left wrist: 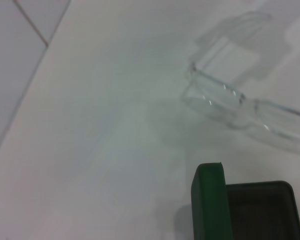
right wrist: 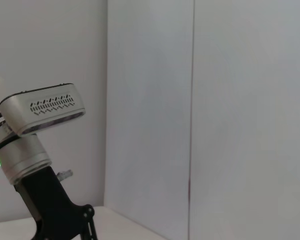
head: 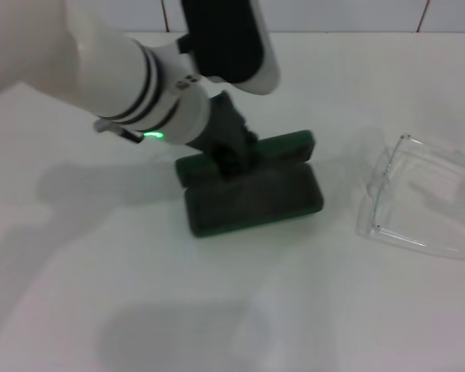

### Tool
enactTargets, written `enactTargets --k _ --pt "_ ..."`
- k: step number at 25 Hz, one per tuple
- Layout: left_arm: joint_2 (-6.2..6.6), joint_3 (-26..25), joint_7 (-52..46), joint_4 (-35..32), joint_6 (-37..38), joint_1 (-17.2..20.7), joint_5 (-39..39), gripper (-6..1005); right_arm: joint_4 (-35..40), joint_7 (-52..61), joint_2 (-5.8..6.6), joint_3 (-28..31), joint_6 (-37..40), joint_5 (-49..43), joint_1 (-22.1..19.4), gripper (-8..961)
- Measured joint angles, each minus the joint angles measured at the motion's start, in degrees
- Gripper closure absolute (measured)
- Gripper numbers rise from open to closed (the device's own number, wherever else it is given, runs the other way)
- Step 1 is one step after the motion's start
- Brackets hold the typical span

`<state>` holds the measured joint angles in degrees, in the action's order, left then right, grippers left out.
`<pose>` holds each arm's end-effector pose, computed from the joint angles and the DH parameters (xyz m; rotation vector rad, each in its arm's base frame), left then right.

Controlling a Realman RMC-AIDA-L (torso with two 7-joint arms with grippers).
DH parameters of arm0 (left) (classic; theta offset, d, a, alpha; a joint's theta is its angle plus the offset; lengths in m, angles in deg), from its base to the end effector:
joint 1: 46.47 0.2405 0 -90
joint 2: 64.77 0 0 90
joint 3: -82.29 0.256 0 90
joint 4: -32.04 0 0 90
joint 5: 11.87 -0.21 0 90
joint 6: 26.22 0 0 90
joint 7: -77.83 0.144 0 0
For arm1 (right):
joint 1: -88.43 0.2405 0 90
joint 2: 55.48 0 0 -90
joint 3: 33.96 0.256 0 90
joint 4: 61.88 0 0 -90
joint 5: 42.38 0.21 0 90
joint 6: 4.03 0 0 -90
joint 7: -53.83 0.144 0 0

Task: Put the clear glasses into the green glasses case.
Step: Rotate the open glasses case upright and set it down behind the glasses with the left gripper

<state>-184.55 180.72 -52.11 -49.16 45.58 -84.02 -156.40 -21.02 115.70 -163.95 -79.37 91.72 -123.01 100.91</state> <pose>-0.0997 0.3551 -0.0587 -2.7637 0.0193 0.3928 0.3165 0.2779 0.1188 -2.3112 0.2435 0.8791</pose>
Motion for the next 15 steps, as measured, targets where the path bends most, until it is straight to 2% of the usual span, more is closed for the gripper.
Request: enactTargets --k 7,15 --pt "-0.14 5.45 0.42 1.1 -6.29 -1.98 -1.82 791 0.18 -0.02 -0.91 6.43 4.12 -2.99 -0.97 187" --pt "-0.43 9.73 0.15 3.54 -9.97 -3.84 -2.12 778 0.55 0.22 -0.78 6.67 4.34 -3.88 -1.39 189"
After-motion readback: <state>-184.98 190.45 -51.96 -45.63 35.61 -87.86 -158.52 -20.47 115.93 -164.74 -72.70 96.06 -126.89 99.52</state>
